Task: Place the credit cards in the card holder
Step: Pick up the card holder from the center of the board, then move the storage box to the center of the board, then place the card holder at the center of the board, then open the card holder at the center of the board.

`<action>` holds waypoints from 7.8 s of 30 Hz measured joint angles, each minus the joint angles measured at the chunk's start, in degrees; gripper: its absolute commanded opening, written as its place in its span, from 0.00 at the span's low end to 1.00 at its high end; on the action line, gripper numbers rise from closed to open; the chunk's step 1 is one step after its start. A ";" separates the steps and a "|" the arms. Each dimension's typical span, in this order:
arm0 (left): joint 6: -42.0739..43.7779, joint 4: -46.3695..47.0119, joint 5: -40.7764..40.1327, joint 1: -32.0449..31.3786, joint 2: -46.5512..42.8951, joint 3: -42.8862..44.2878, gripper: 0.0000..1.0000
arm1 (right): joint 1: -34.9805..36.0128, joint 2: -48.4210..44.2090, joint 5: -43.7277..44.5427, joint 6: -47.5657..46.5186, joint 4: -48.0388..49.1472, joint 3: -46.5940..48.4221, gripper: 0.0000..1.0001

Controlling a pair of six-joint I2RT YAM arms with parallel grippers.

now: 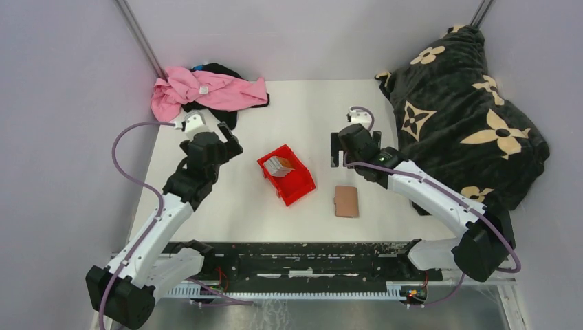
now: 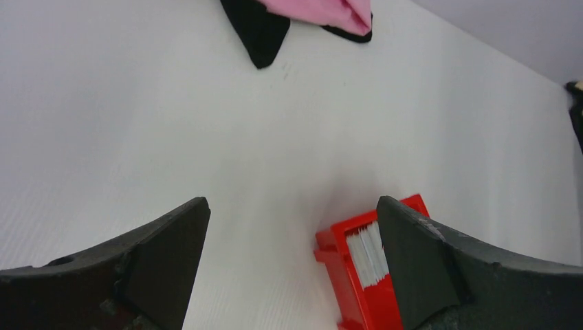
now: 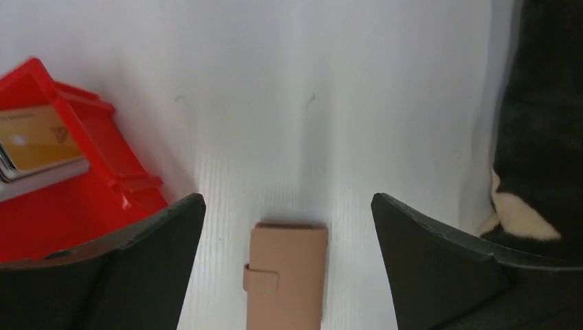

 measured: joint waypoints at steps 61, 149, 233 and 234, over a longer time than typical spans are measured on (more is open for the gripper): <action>-12.87 -15.65 16.90 -8.96 -15.78 -17.00 0.68 | 15.41 23.74 9.42 20.28 -15.72 -2.32 0.30; -8.33 9.73 14.62 -2.89 29.00 1.18 0.74 | 2.97 12.00 -28.09 -1.84 -14.56 13.38 0.01; -17.44 23.50 16.61 -22.03 24.83 -19.08 0.46 | 17.77 34.34 -17.05 -5.70 -10.23 17.46 0.55; -17.49 23.56 16.63 -22.05 24.90 -19.08 0.45 | 17.81 34.53 -16.81 -5.81 -10.16 17.46 0.55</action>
